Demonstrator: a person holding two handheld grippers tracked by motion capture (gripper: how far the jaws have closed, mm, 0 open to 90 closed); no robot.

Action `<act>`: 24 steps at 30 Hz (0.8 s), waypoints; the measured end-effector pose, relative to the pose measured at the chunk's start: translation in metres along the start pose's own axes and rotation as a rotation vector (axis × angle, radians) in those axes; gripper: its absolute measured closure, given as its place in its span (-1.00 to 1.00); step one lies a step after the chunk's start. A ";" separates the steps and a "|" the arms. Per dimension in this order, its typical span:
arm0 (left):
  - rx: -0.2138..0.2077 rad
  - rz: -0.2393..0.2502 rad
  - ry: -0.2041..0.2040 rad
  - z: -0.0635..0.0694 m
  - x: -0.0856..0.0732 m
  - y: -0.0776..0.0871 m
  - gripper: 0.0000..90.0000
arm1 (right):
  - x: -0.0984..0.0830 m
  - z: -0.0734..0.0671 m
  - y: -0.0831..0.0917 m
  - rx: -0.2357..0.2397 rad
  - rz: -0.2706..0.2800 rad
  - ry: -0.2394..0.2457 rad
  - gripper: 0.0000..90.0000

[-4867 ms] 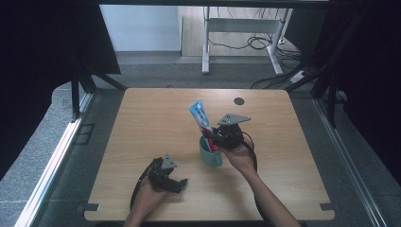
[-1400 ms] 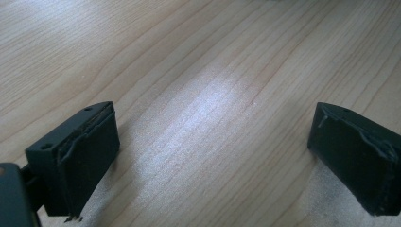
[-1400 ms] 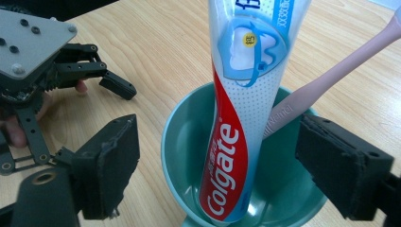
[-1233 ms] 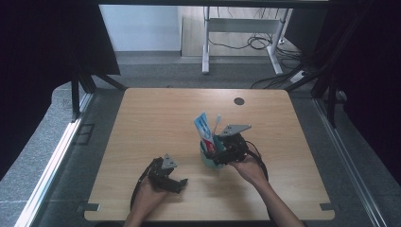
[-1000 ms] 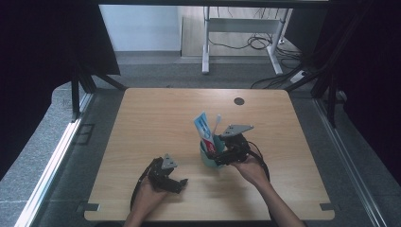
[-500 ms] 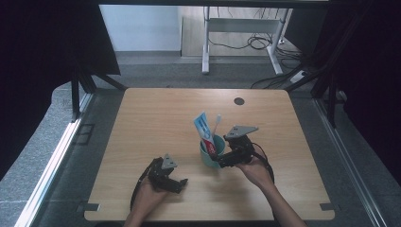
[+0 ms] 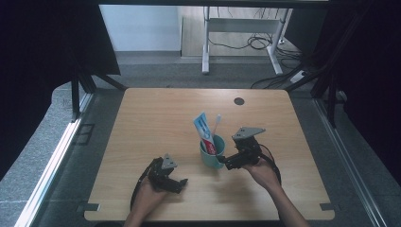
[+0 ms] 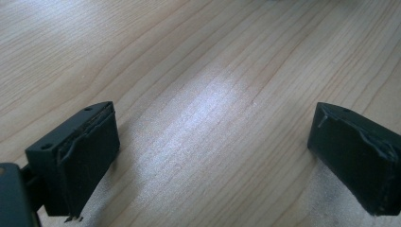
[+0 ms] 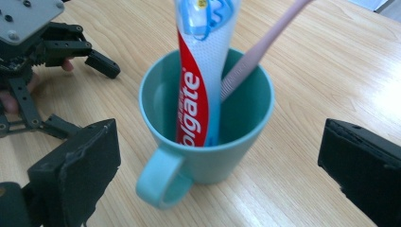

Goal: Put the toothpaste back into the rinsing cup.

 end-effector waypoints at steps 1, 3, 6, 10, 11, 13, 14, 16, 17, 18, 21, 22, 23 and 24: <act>0.000 0.000 0.000 0.000 0.000 0.000 -0.94 | -0.001 0.001 0.001 -0.002 0.000 -0.002 -1.00; 0.000 0.000 0.000 0.000 0.000 0.000 -0.94 | -0.004 0.003 0.003 -0.007 0.001 -0.006 -1.00; 0.000 0.000 0.000 0.000 0.000 0.000 -0.94 | -0.008 0.007 0.007 -0.013 0.002 -0.012 -1.00; 0.001 0.001 -0.001 0.000 0.000 0.000 -0.94 | -0.015 0.011 0.011 -0.025 0.002 -0.024 -1.00; 0.001 0.001 -0.001 0.000 0.000 0.000 -0.94 | -0.017 0.013 0.012 -0.026 0.002 -0.027 -1.00; 0.001 0.001 0.000 0.000 0.000 0.000 -0.94 | -0.020 0.015 0.013 -0.030 0.004 -0.033 -1.00; 0.001 0.001 -0.001 0.000 0.000 0.000 -0.94 | -0.022 0.016 0.014 -0.031 0.002 -0.036 -1.00; 0.001 0.001 0.000 0.000 0.000 0.000 -0.94 | -0.026 0.018 0.015 -0.035 0.001 -0.041 -1.00; 0.001 0.000 0.000 0.000 0.000 0.000 -0.94 | -0.028 0.019 0.015 -0.037 -0.001 -0.042 -1.00; 0.001 0.001 -0.001 0.000 0.000 0.000 -0.94 | -0.030 0.020 0.016 -0.039 -0.002 -0.045 -1.00; 0.001 0.001 0.000 0.000 0.000 0.000 -0.94 | -0.036 0.023 0.017 -0.046 -0.005 -0.061 -1.00; 0.001 0.001 0.000 0.000 0.000 0.000 -0.94 | -0.038 0.025 0.018 -0.049 -0.007 -0.065 -1.00; 0.001 0.001 0.000 0.000 0.000 0.000 -0.94 | -0.041 0.026 0.018 -0.052 -0.009 -0.068 -1.00; 0.001 0.002 0.000 0.000 0.000 0.000 -0.94 | -0.043 0.027 0.019 -0.055 -0.010 -0.075 -1.00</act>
Point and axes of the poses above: each handheld gripper's, and its own axes: y roughly backward along the jaws, x roughly out of its top, z roughly to its right, the point moved 7 cm from there along -y, roughly forward along the jaws, and after that the axes turned 12 degrees about -z, right-handed, at the moved point
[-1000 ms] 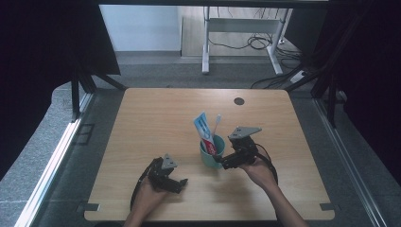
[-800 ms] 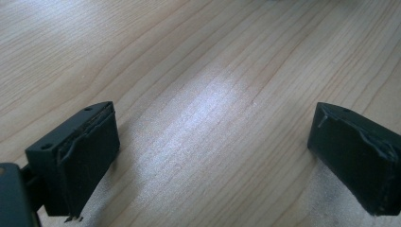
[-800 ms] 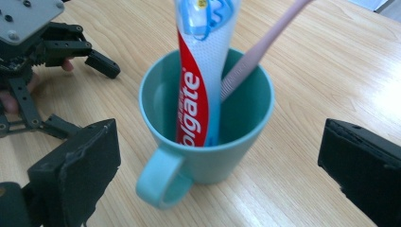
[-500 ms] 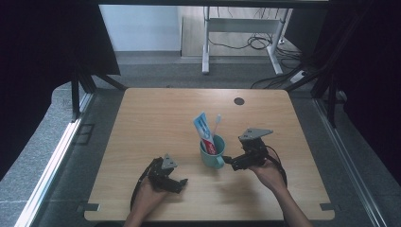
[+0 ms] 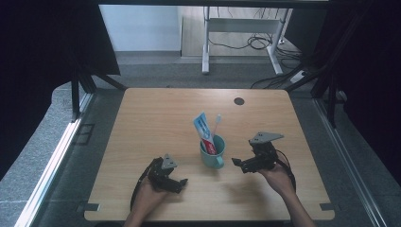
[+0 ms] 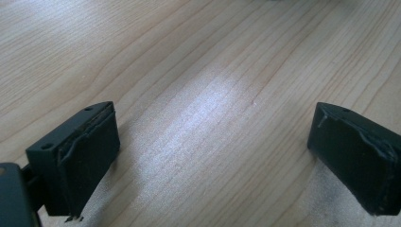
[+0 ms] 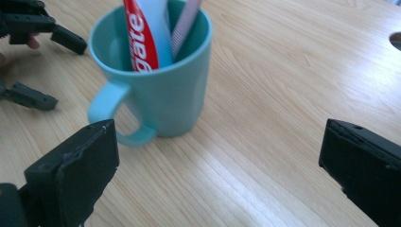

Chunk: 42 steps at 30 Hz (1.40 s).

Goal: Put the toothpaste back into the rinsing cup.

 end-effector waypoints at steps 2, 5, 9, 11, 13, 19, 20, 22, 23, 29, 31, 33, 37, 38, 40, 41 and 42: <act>-0.001 0.001 0.001 0.000 0.000 0.000 -0.94 | -0.004 0.003 0.001 -0.007 -0.002 -0.008 -1.00; 0.000 -0.002 -0.001 0.000 0.000 0.000 -0.94 | -0.010 0.007 0.004 -0.015 -0.003 -0.018 -1.00; -0.001 -0.002 0.000 0.000 0.000 0.000 -0.94 | -0.017 0.013 0.007 -0.026 -0.002 -0.035 -1.00; -0.001 -0.001 0.000 0.000 0.000 0.000 -0.94 | -0.021 0.015 0.008 -0.030 0.000 -0.046 -1.00; -0.001 -0.001 0.001 0.000 0.000 0.000 -0.94 | -0.025 0.018 0.009 -0.041 0.005 -0.053 -1.00; 0.000 -0.002 -0.001 0.000 0.000 0.000 -0.93 | -0.040 0.027 0.011 -0.065 0.007 -0.076 -1.00; 0.000 -0.002 -0.001 0.000 0.000 0.000 -0.93 | -0.042 0.028 0.011 -0.066 0.007 -0.079 -1.00; 0.000 -0.002 -0.001 0.000 0.000 0.000 -0.93 | -0.047 0.030 0.011 -0.074 0.005 -0.087 -1.00; 0.000 -0.002 -0.001 0.000 0.000 0.000 -0.93 | -0.049 0.031 0.011 -0.075 0.005 -0.093 -1.00; 0.000 -0.002 0.000 0.000 0.000 0.000 -0.93 | -0.064 0.037 0.010 -0.083 0.001 -0.117 -1.00; 0.000 -0.001 0.000 0.000 0.000 0.000 -0.93 | -0.069 0.038 0.008 -0.086 -0.002 -0.123 -1.00; 0.000 -0.001 0.000 0.000 0.000 0.000 -0.93 | -0.074 0.039 0.007 -0.086 -0.007 -0.130 -1.00; 0.001 -0.001 0.002 0.000 0.000 0.000 -0.93 | -0.083 0.041 0.003 -0.092 -0.021 -0.139 -1.00; 0.001 -0.001 0.001 0.000 0.000 0.000 -0.93 | -0.086 0.040 0.002 -0.089 -0.026 -0.142 -1.00; 0.001 -0.001 0.002 0.000 0.000 0.000 -0.93 | -0.090 0.041 -0.001 -0.090 -0.034 -0.143 -1.00; 0.001 -0.001 0.002 0.000 0.000 0.000 -0.93 | -0.092 0.041 -0.002 -0.091 -0.037 -0.142 -1.00; 0.001 -0.001 0.002 0.000 0.000 0.000 -0.93 | -0.095 0.041 -0.003 -0.091 -0.042 -0.144 -1.00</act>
Point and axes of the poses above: each handheld gripper's, and its own axes: y roughly backward along the jaws, x roughly out of its top, z roughly to its right, the point moved 7 cm from there along -y, roughly forward along the jaws, and after that the axes turned 12 degrees about -z, right-handed, at the moved point
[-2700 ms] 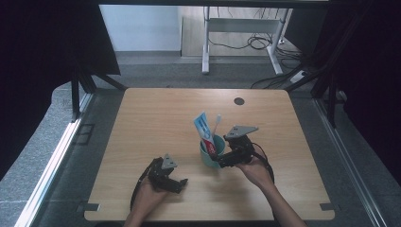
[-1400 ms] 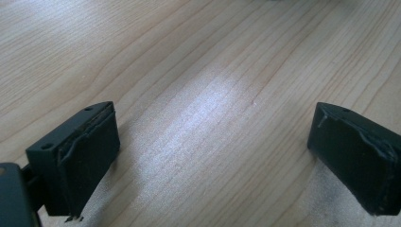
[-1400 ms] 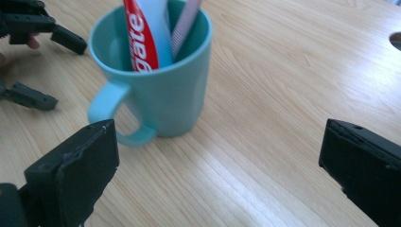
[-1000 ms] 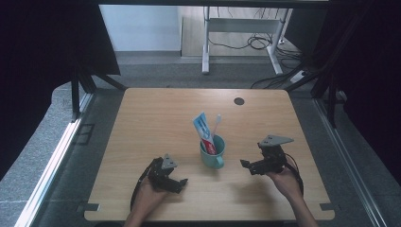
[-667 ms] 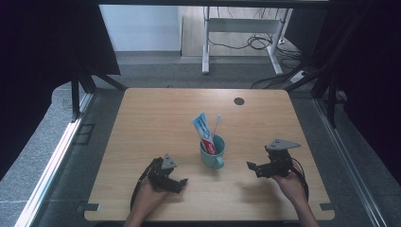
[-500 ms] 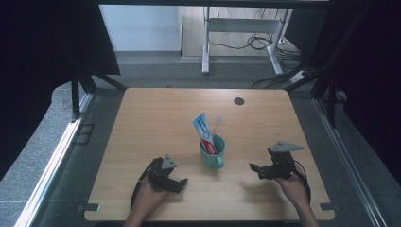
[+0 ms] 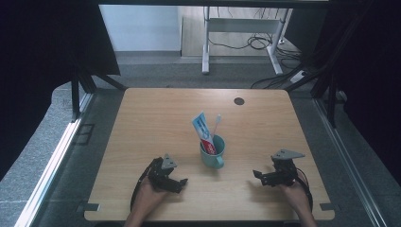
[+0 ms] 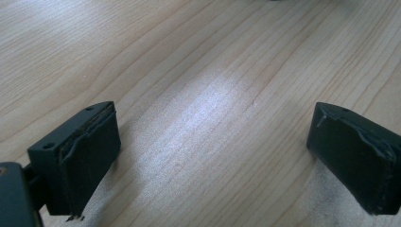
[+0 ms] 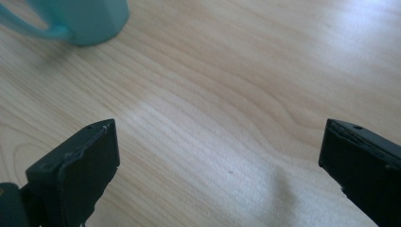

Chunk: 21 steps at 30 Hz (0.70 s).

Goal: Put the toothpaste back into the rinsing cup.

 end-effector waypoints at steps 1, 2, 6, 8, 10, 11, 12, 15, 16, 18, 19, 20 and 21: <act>0.000 0.000 0.000 0.000 0.000 0.000 -0.93 | -0.002 0.000 -0.001 0.001 -0.003 -0.001 -1.00; 0.000 0.000 0.000 0.000 0.000 0.000 -0.93 | -0.004 0.000 -0.003 0.003 -0.007 -0.004 -1.00; 0.000 0.000 0.000 0.000 0.000 0.000 -0.93 | -0.013 0.001 -0.009 0.001 -0.026 -0.008 -1.00; 0.000 0.000 0.000 0.000 0.000 0.000 -0.93 | -0.017 0.001 -0.011 0.001 -0.036 -0.009 -1.00; 0.000 0.000 0.000 0.000 0.000 0.000 -0.93 | -0.019 0.001 -0.013 0.003 -0.044 -0.016 -1.00; 0.000 0.000 0.000 0.000 0.000 0.000 -0.93 | -0.021 0.001 -0.015 0.006 -0.047 -0.016 -1.00; 0.000 0.000 0.000 0.000 0.000 0.000 -0.93 | -0.022 0.001 -0.016 0.006 -0.049 -0.018 -1.00; 0.001 0.000 0.000 0.000 0.000 0.000 -0.93 | -0.023 0.000 -0.016 -0.013 -0.046 -0.009 -1.00; 0.000 0.000 0.000 0.000 0.000 0.000 -0.92 | -0.023 0.000 -0.017 -0.017 -0.046 -0.008 -1.00; 0.000 0.000 0.000 0.000 0.000 0.000 -0.93 | -0.023 -0.001 -0.017 -0.039 -0.055 0.000 -1.00; 0.001 0.000 0.000 0.000 0.000 0.000 -0.92 | -0.024 -0.002 -0.018 -0.048 -0.057 0.004 -1.00; 0.001 0.000 0.001 0.000 0.000 0.000 -0.93 | -0.024 -0.002 -0.017 -0.047 -0.057 0.002 -1.00; 0.001 0.000 0.000 0.000 0.000 0.000 -0.92 | -0.024 -0.002 -0.017 -0.046 -0.057 0.000 -1.00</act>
Point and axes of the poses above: each handheld gripper's, and its own axes: y roughly backward along the jaws, x roughly out of its top, z roughly to its right, the point moved 7 cm from there along -y, roughly forward along the jaws, and after that the axes turned 12 degrees about -z, right-handed, at the moved point
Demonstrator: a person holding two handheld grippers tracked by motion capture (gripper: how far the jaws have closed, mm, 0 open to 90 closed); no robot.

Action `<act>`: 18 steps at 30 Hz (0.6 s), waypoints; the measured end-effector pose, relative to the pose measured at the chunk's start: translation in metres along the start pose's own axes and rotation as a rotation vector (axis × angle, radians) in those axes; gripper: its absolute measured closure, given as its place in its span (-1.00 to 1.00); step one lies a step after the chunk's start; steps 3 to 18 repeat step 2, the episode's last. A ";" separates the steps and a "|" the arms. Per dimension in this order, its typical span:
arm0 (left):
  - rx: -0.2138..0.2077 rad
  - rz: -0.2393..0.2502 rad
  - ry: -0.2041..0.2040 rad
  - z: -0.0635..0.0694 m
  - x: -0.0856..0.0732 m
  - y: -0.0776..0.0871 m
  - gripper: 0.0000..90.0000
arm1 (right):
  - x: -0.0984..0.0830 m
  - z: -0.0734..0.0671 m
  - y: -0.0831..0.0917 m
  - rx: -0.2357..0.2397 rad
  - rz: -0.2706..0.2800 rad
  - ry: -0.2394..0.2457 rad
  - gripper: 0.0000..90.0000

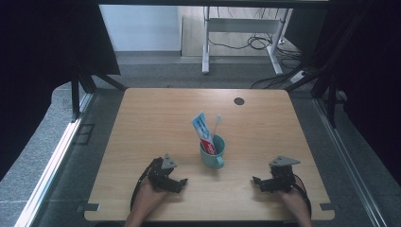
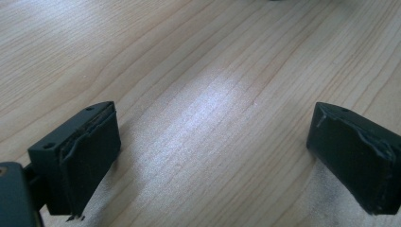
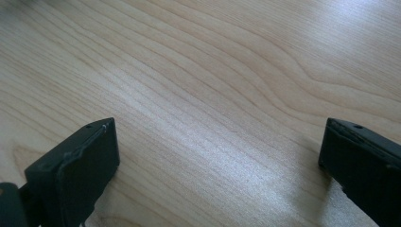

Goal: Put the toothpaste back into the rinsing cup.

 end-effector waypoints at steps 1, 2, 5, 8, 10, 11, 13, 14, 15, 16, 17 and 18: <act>0.000 0.001 0.001 0.000 0.000 0.000 -0.92 | 0.000 0.000 0.000 -0.001 0.001 0.001 -1.00; 0.000 0.001 0.001 0.000 0.000 0.000 -0.92 | 0.000 0.000 0.000 0.000 0.000 -0.001 -1.00; 0.000 0.001 0.001 0.000 0.000 0.000 -0.92 | 0.000 0.000 0.000 0.000 0.000 -0.001 -1.00; 0.000 0.001 0.001 0.000 0.000 0.000 -0.92 | 0.000 0.000 0.000 0.000 0.000 -0.001 -1.00; 0.000 0.001 0.001 0.000 0.000 0.000 -0.92 | 0.000 0.000 0.000 0.000 0.000 -0.001 -1.00; 0.000 0.001 0.001 0.000 0.000 0.000 -0.92 | 0.000 0.000 0.000 0.000 0.000 -0.001 -1.00; 0.000 0.001 0.001 0.000 0.000 0.000 -0.92 | 0.000 0.000 0.000 0.000 0.000 -0.001 -1.00; 0.000 0.001 0.001 0.000 0.000 0.000 -0.92 | 0.000 0.000 0.000 0.000 0.000 -0.001 -1.00; 0.000 0.001 0.001 0.000 0.000 0.000 -0.92 | 0.000 0.000 0.000 0.000 0.000 -0.001 -1.00; 0.000 0.001 0.001 0.000 0.000 0.000 -0.92 | 0.000 0.000 0.000 0.000 0.000 -0.001 -1.00; 0.000 0.001 0.001 0.000 0.000 0.000 -0.92 | 0.000 0.000 0.000 0.000 0.000 -0.001 -1.00; 0.000 0.001 0.001 0.000 0.000 0.000 -0.92 | 0.000 0.000 0.000 0.000 0.000 -0.001 -1.00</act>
Point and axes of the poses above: each handheld gripper's, and its own axes: y roughly backward along the jaws, x roughly out of its top, z roughly to its right, the point moved 7 cm from there along -y, roughly forward along the jaws, and after that the axes turned 12 degrees about -z, right-handed, at the moved point
